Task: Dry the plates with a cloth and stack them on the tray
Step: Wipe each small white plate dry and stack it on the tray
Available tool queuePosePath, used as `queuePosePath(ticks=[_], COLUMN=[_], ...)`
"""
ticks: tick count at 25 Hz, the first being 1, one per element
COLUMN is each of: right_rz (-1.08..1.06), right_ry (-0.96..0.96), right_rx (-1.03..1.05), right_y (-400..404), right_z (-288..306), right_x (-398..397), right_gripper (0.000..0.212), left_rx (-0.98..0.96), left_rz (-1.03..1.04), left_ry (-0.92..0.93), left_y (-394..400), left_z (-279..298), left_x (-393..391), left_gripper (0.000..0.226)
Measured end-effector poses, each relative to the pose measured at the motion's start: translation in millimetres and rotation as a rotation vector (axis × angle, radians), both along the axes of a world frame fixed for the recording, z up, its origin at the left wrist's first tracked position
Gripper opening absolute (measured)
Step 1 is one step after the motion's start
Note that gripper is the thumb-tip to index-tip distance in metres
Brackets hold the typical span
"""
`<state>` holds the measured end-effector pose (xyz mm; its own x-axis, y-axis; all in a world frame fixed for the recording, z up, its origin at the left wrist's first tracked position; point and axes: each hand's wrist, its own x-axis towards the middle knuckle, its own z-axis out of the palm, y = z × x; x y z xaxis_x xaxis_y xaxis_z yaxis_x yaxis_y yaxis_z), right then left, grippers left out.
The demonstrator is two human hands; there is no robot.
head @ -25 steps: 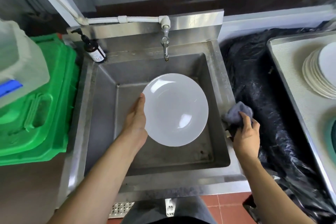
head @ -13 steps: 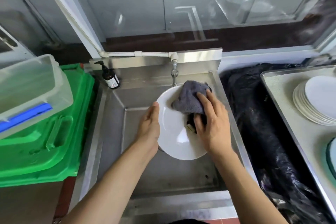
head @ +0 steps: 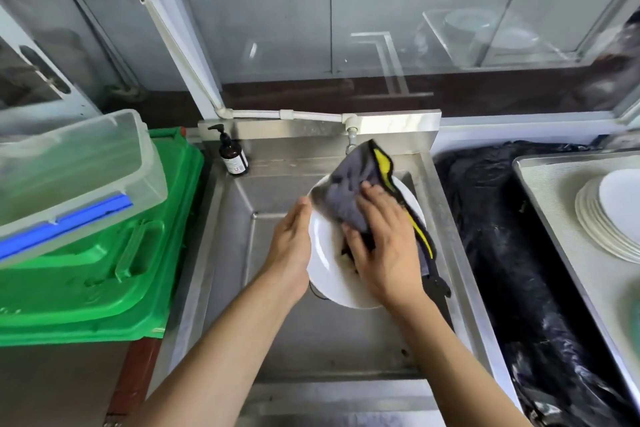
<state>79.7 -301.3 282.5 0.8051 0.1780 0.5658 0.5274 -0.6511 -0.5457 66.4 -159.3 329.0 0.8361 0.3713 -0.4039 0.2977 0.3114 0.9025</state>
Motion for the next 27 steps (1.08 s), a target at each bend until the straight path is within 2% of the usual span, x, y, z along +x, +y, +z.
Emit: queuePosePath(ticks=[1,3,7,11,13,16,18,21,24,27], right_rz=[-0.069,-0.025,0.177,0.052,0.106,0.222,0.243,0.236,0.172,0.058], right_ry=[0.064,0.172,0.158,0.238,0.257,0.281,0.345,0.379,0.297,0.190], right_rx=[0.063,0.187,0.211,0.378,0.420,0.469,0.439,0.255,0.087,0.032], right_y=[1,12,35,26,33,44,39,25,6,-15], right_z=[7,19,16,25,32,34,29,25,13,-1], right_x=[7,11,-7,16,9,-18,-27,-34,-46,-51], right_gripper=[0.046,0.046,0.048,0.042,0.041,0.032,0.031,0.038,0.046,0.049], left_rx=[0.007,0.021,-0.082,0.004,-0.007,-0.086,-0.173,-0.282,-0.112,0.015], left_rz=[-0.004,0.006,0.000,0.020,0.045,0.072,0.152,0.247,0.186,0.168], left_ry=[-0.004,-0.006,-0.020,0.020,0.003,0.022,0.053,0.113,0.072,0.048], left_y=[-3,-10,-6,-14,-14,-9,-7,-6,0,1], left_z=[2,13,26,27,26,32,34,33,26,30], left_x=[-1,3,9,6,13,24,29,31,30,26], left_gripper=[0.020,0.019,0.032,0.026,0.026,0.047,0.050,0.028,0.025,0.027])
